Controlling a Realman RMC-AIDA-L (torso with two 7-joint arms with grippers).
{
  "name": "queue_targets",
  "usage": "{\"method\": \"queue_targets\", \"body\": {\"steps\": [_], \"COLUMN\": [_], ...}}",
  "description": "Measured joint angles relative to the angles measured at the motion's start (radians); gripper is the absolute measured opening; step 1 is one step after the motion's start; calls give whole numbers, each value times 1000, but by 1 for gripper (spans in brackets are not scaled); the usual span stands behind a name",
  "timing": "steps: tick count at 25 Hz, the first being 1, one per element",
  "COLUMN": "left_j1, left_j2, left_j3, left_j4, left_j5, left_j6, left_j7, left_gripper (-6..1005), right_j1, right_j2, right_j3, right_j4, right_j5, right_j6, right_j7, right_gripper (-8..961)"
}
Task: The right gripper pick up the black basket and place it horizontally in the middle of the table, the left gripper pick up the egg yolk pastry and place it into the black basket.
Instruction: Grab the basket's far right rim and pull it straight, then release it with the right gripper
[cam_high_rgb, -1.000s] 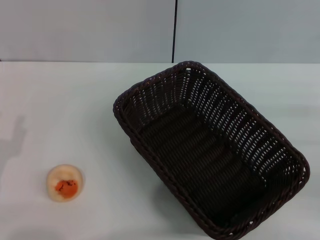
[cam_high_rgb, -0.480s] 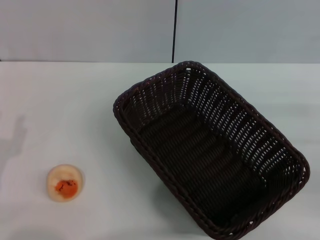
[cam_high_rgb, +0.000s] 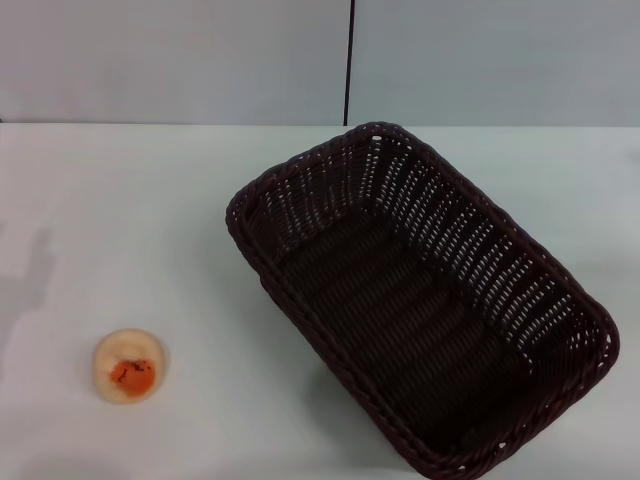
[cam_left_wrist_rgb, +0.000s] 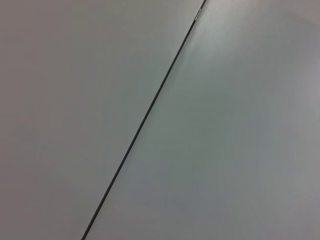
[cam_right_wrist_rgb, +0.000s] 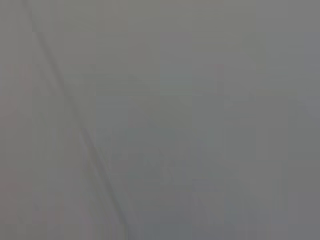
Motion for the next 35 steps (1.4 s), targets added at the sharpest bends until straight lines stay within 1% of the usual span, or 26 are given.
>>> {"method": "queue_targets", "body": {"steps": [2,3,4,5,7,8,9,11,14,16,18,21,22,23,24,25,27,28,30,33,35], "left_j1": [-1,-1,-1,-1,-1,-1,-1,-1,-1,-1,0,0,0,0,0,-1,-1,-1,-1,-1,-1], "left_j2": [0,0,0,0,0,0,0,-1,-2,-2,-3,-5,-6,-6,-6,-6,-6,-6,-6,-6,-6], "left_j3": [0,0,0,0,0,0,0,0,1,3,4,5,5,6,6,6,7,7,8,9,9], "left_j4": [0,0,0,0,0,0,0,0,0,0,0,0,0,-1,-1,-1,-3,-3,-5,-11,-12], "left_j5": [0,0,0,0,0,0,0,0,0,0,1,1,3,4,4,4,4,4,5,6,7], "left_j6": [0,-1,-1,-2,-2,-2,-2,-4,-10,-13,-15,-19,-21,-22,-22,-23,-25,-26,-26,-30,-32], "left_j7": [0,-1,-1,-1,-1,-1,-1,-1,-1,-1,-1,-1,-1,-1,-1,-1,-1,-1,-1,-1,-1], "left_gripper": [651,651,651,651,652,652,652,652,652,652,652,652,652,652,652,652,652,652,652,651,651], "right_j1": [19,39,39,51,89,129,129,182,267,315,346,377,387,398,402,402,413,417,420,432,435], "right_j2": [-7,-11,-11,-14,-29,-43,-43,-62,-90,-101,-106,-106,-104,-100,-98,-98,-89,-84,-80,-63,-61], "right_j3": [0,-8,-8,-19,-47,-64,-64,-80,-103,-132,-190,-302,-340,-399,-428,-428,-496,-512,-526,-573,-584], "right_j4": [-131,-236,-236,-286,-376,-427,-427,-461,-471,-462,-444,-402,-380,-343,-327,-327,-279,-266,-257,-228,-220], "right_j5": [-87,-163,-163,-197,-274,-340,-340,-429,-594,-687,-753,-827,-846,-866,-871,-871,-876,-876,-877,-878,-878], "right_j6": [-29,-44,-44,-57,-106,-150,-150,-188,-215,-228,-232,-223,-210,-182,-163,-163,-111,-102,-93,-73,-67], "right_j7": [129,243,243,306,417,490,490,550,597,605,604,596,595,595,595,595,594,594,593,590,590], "right_gripper": [493,497,500,503,510,513,546,614,714,709,704,697,695,692,690,687,683,680,675,668,663]}}
